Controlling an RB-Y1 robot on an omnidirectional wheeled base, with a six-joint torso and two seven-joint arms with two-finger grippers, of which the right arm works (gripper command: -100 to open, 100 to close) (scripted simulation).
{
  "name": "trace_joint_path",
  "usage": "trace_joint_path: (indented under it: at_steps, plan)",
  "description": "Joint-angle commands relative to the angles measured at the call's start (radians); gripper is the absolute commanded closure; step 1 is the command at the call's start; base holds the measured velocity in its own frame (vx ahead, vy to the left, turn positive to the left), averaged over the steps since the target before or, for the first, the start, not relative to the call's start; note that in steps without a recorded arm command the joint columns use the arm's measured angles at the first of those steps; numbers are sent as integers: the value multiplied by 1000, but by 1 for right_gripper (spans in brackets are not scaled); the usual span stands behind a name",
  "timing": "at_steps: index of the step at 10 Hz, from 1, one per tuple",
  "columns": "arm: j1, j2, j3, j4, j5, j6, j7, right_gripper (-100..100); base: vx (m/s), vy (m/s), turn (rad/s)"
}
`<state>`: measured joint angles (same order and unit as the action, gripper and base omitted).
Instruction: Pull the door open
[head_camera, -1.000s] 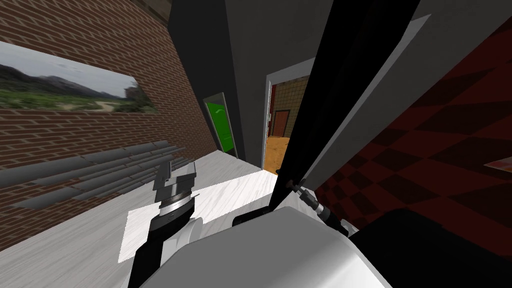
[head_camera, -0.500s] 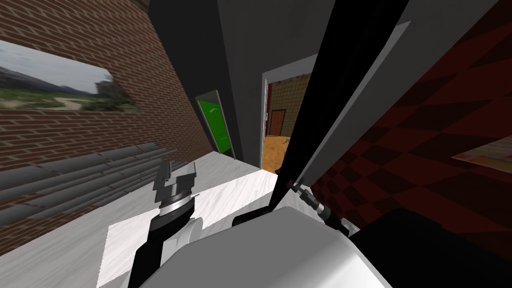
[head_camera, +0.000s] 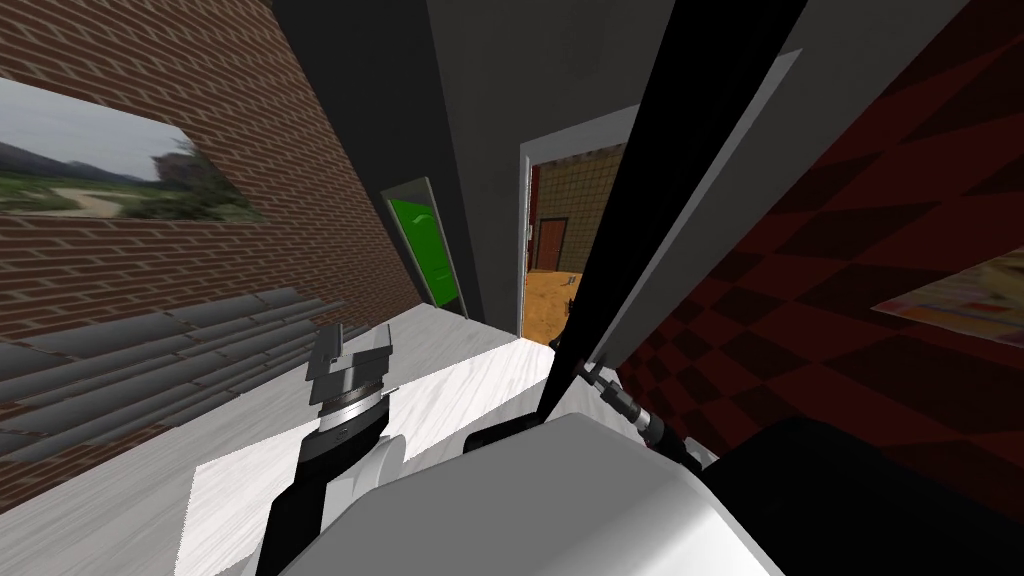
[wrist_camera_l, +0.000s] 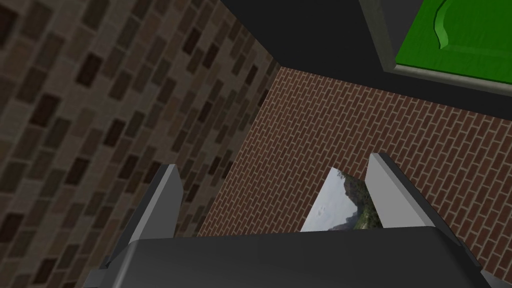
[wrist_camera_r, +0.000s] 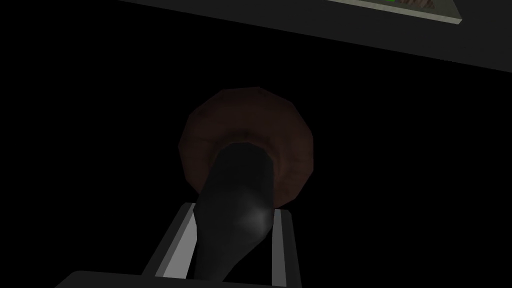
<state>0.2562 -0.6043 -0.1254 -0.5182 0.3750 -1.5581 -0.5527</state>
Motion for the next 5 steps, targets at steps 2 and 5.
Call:
trace_joint_path:
  at_steps: [2, 5]
  plan:
    - [13, 10, 25, 22, 25, -28, 1, 100, -44, -19, 1]
    - [20, 9, 30, 20, 38, -54, 5, 100, -76, -52, 103]
